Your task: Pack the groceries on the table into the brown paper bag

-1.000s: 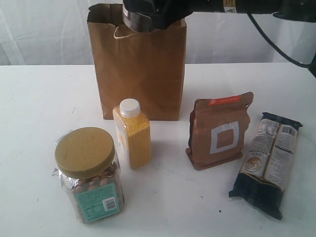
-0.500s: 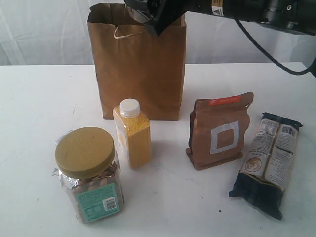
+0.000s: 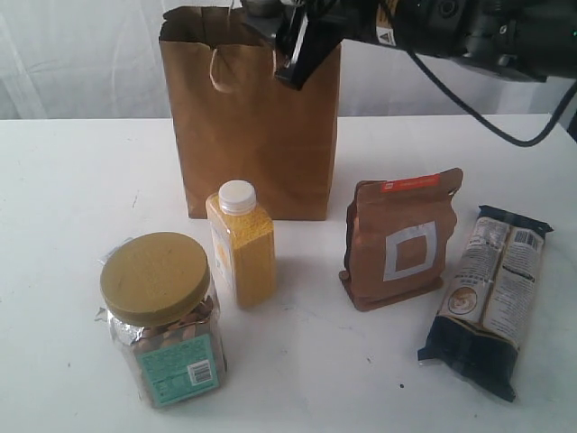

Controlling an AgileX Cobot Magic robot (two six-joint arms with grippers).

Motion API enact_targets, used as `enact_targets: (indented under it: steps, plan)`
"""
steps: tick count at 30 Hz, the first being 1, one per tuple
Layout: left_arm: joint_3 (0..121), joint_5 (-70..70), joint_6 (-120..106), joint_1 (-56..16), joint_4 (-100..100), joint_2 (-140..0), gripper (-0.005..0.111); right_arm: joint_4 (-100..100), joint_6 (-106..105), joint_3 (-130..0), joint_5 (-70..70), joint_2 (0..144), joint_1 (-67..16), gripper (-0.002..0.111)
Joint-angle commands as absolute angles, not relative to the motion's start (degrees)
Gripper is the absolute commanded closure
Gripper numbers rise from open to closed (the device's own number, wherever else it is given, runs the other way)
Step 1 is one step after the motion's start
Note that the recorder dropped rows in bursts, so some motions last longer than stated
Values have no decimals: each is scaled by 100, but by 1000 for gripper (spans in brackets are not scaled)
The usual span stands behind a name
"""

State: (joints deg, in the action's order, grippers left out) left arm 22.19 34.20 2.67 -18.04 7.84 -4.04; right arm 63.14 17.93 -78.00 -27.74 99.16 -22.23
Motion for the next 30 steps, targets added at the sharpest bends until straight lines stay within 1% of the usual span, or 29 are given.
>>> enact_targets:
  steps: [1,6,13,16,19,22,25,30]
  plan:
    - [2177,3401,287,-1778,881,-403,107,5873,1044,-7814,-2932,10056,-2226,108]
    - [2177,3401,287,-1778,881,-403,107,5088,519,-7814,-3167,10071,-2226,108]
    - [2177,3401,287,-1778,881,-403,107,4341,506,-7814,-4302,10070,-2226,108]
    - [2177,3401,287,-1778,881,-403,107,3842,166,-7800,-4224,10070,-2226,108]
    - [2177,3401,287,-1778,881,-403,107,3105,-461,-7787,-3952,10142,-2226,108]
    - [2177,3401,287,-1778,881,-403,107,2592,-1150,-7787,-3963,10284,-2226,108]
    - [2177,3401,287,-1778,881,-403,107,2572,-1519,-7787,-4171,10419,-2226,108]
    - [2177,3401,287,-1778,881,-403,107,2572,-1518,-7787,-4355,10473,-2226,108]
